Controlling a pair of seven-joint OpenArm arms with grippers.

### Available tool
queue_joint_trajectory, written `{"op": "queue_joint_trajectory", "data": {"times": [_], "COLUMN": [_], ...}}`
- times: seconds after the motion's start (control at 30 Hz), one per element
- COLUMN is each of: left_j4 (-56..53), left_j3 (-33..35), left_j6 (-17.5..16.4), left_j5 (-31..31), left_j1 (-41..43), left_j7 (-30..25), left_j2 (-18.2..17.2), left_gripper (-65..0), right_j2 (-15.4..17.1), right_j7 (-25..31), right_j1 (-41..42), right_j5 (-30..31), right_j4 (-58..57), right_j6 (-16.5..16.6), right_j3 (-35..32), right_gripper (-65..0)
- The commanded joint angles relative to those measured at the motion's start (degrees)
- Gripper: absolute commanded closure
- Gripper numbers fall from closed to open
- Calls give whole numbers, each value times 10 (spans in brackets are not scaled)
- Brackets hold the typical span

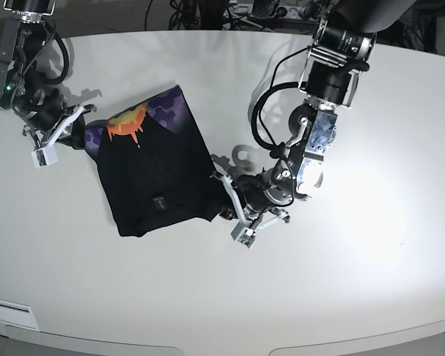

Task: Fold the T-shirt properly
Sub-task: 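Push the folded shirt's edges square with both grippers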

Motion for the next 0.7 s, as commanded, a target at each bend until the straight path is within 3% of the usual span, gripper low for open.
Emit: {"op": "queue_joint_trajectory", "data": {"times": [0.0, 0.1, 0.23, 0.47, 0.67], "left_j4": [-11, -43, -47, -48, -47], "left_j3": [1, 1, 1, 1, 0], "left_j6": [-7, -7, -37, -37, -37], "left_j5": [2, 3, 2, 3, 3], "left_j1": [-17, -43, -59, -66, -68], "left_j7": [3, 0, -25, -61, -37], "left_j2": [10, 25, 36, 47, 43], "left_gripper": [0, 0, 0, 0, 0], "right_j2": [6, -6, -20, -63, -68], "right_j7": [3, -2, -4, -25, -23], "right_j1": [-6, -16, -26, -53, -55], "right_j5": [9, 6, 18, 43, 13], "right_j4": [8, 9, 9, 12, 44], "right_j6": [2, 2, 11, 19, 23], "right_j3": [3, 3, 3, 3, 9], "right_gripper": [0, 0, 0, 0, 0]}}
